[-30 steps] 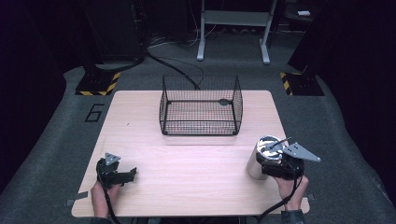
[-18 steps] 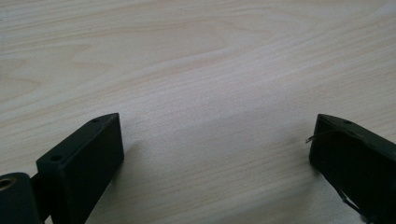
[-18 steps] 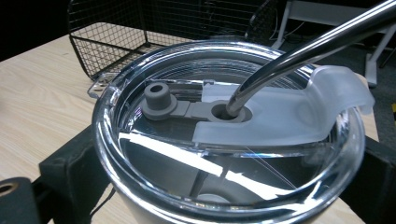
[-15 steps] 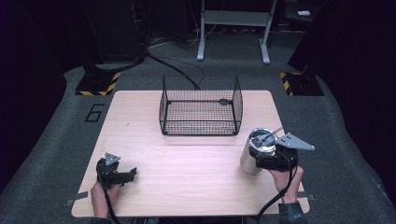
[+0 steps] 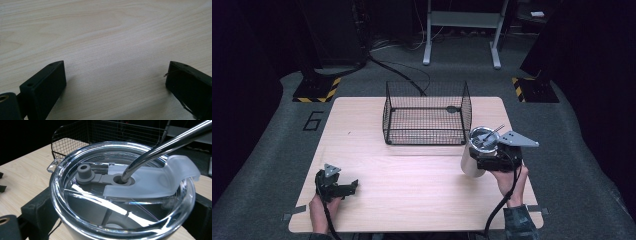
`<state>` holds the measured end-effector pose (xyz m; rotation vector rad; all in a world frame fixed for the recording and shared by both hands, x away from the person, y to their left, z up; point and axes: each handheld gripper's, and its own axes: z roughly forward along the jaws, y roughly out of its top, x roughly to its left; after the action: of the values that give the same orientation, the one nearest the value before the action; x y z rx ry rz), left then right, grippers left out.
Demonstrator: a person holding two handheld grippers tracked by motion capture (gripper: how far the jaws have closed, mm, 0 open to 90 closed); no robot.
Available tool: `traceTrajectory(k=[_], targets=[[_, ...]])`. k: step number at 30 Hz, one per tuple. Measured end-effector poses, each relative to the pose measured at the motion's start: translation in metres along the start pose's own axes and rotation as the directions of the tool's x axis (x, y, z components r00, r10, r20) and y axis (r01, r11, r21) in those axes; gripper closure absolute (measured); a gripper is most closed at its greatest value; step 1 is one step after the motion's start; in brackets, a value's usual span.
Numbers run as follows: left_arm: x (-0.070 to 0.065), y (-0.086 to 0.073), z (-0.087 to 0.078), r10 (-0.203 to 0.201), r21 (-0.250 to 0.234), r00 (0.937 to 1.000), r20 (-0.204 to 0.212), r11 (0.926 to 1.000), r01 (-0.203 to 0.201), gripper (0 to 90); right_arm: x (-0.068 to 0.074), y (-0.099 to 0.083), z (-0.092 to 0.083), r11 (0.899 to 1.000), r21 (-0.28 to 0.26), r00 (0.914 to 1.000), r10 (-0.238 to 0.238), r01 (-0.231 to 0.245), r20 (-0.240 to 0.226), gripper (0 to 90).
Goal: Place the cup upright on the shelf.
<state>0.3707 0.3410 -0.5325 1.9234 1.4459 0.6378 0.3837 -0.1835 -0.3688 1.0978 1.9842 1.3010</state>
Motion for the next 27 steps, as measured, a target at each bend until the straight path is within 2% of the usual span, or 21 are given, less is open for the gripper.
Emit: traceTrajectory(k=[11, 27], targets=[[0.0, 0.0, 0.0, 0.001, 0.0, 1.0, -0.001, 1.0, -0.001, 3.0, 0.008, 0.017, 0.011, 1.0, -0.003, 0.9993, -0.024, 0.024, -0.029, 3.8], [0.0, 0.0, 0.0, -0.002, -0.001, 1.0, 0.0, 1.0, 0.002, 2.9, 0.017, 0.059, 0.028, 0.998, -0.009, 0.9966, -0.066, 0.065, -0.049, 3.8]])
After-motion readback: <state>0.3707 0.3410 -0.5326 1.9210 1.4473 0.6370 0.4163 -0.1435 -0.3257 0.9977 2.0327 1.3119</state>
